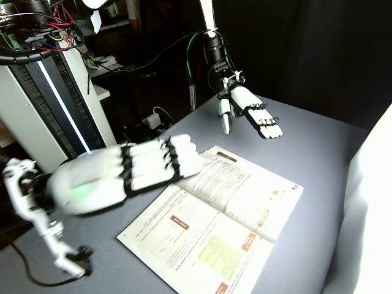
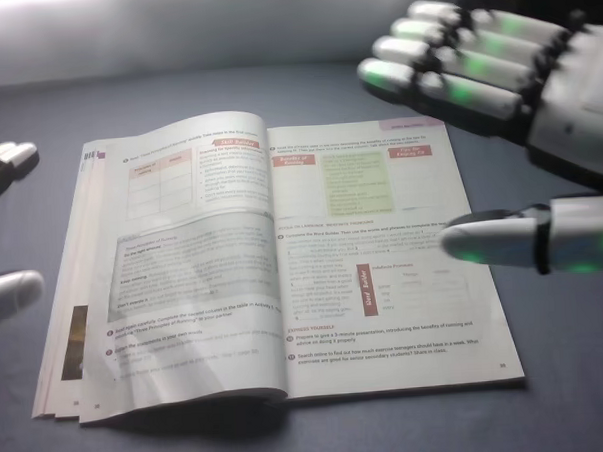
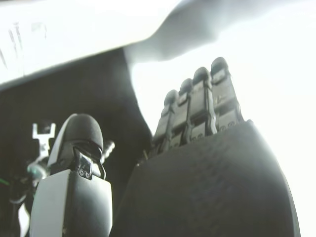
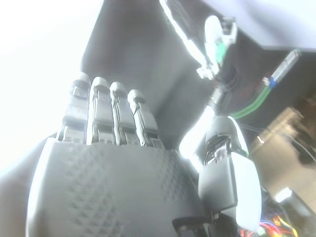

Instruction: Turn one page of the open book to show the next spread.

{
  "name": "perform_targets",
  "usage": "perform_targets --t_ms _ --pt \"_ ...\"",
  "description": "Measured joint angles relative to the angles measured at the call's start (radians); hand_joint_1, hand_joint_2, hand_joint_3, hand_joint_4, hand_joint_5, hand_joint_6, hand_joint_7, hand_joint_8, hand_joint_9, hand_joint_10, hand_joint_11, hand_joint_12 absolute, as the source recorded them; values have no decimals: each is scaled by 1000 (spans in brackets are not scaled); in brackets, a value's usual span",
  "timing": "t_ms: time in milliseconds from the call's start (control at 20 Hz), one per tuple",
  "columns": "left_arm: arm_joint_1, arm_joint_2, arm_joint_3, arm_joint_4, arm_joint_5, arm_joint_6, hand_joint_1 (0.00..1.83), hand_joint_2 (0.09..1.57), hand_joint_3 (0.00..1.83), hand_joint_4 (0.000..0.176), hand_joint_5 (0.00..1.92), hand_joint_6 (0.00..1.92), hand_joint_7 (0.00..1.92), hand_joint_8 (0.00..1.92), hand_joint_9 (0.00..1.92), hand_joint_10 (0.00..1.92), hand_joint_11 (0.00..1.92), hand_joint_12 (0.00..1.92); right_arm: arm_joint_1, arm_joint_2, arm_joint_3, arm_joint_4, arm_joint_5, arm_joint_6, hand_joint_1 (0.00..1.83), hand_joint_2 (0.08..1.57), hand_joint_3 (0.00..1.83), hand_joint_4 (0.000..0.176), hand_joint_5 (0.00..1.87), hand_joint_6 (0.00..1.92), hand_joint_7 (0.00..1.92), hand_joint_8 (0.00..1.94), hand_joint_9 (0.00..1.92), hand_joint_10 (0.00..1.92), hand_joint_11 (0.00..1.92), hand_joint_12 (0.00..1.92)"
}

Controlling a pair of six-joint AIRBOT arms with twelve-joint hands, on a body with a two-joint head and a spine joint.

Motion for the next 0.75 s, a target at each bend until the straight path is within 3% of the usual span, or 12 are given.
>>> perform_targets --t_ms 50,250,300,350,500,550,600,650,700,750 --pt "-14 2 0 5 -8 1 234 1319 7 0 0 0 0 0 0 0 0 0 -24 16 -10 41 0 -21 0 1213 22 0 0 0 0 0 0 0 0 0" --pt "-76 1 2 74 -36 1 147 1280 0 0 0 0 0 0 0 0 0 0 -102 55 -35 204 9 -101 21 1214 16 2 0 0 0 0 0 0 0 0" --pt "-95 -5 3 84 -38 1 231 1297 0 6 0 0 0 0 0 0 0 0 -128 65 -43 234 24 -113 47 1222 16 12 0 0 0 0 0 0 0 0" --pt "-105 -12 3 91 -41 0 228 1302 0 5 0 0 0 0 0 0 0 0 -150 68 -44 263 44 -121 66 1234 18 0 0 0 0 0 0 0 0 0" --pt "-111 -25 5 80 -53 1 154 1307 2 0 0 0 0 0 0 0 0 0 -199 77 -57 361 118 -141 77 1241 12 0 0 0 0 0 0 0 0 0" --pt "-114 -32 4 60 -69 0 128 1301 0 8 0 0 0 0 0 0 0 0 -202 86 -66 374 132 -154 124 1246 11 19 0 0 0 0 0 0 9 4" --pt "-116 -32 4 57 -80 -1 213 1322 6 24 0 0 0 0 0 0 0 0 -209 97 -75 381 164 -160 105 1244 8 60 0 0 0 0 0 0 32 16" --pt "-120 -32 4 57 -101 -3 295 1334 7 30 0 0 0 0 0 0 0 0 -212 111 -84 379 196 -163 108 1246 6 78 0 0 0 0 0 0 33 19" --pt "-125 -32 3 57 -115 -3 256 1312 0 48 0 0 0 0 0 0 0 0 -222 115 -85 383 225 -163 127 1239 2 96 0 0 0 0 0 0 19 17" --pt "-126 -32 0 60 -130 -3 283 1326 3 67 0 0 0 0 0 0 0 0 -227 122 -91 393 249 -164 153 1234 0 92 0 0 0 0 0 0 17 19"
